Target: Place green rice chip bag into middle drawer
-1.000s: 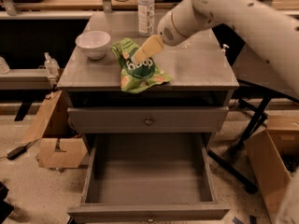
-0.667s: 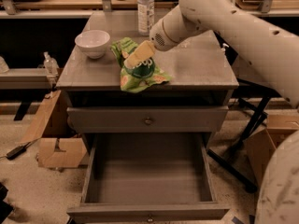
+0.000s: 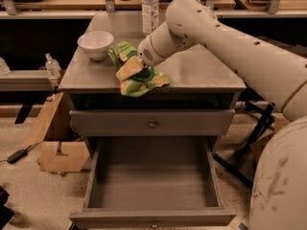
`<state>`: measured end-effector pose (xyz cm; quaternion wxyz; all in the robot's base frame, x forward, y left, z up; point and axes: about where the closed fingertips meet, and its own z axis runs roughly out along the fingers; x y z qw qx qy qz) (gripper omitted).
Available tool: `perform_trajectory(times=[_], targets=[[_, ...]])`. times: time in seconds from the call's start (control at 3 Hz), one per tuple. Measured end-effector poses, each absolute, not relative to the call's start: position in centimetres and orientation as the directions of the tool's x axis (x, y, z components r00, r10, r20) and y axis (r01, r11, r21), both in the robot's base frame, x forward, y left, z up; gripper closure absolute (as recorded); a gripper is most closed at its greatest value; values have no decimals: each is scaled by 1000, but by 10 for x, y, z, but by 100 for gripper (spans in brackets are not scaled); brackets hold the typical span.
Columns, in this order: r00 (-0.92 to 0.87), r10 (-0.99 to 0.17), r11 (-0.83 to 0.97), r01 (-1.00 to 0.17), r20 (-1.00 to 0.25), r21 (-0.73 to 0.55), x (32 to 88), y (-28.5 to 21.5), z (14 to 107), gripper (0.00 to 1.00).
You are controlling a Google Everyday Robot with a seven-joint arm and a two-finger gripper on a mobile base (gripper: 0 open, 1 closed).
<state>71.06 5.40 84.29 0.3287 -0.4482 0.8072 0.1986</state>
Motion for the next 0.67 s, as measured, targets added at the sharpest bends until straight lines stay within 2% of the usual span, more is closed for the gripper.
perform_trajectory(times=[0.33,0.67], targets=[[-382,-594,518,-855,-708,28,710,55,842,72],[-382,-594,517,-856,-707,28,710,56,843,96]])
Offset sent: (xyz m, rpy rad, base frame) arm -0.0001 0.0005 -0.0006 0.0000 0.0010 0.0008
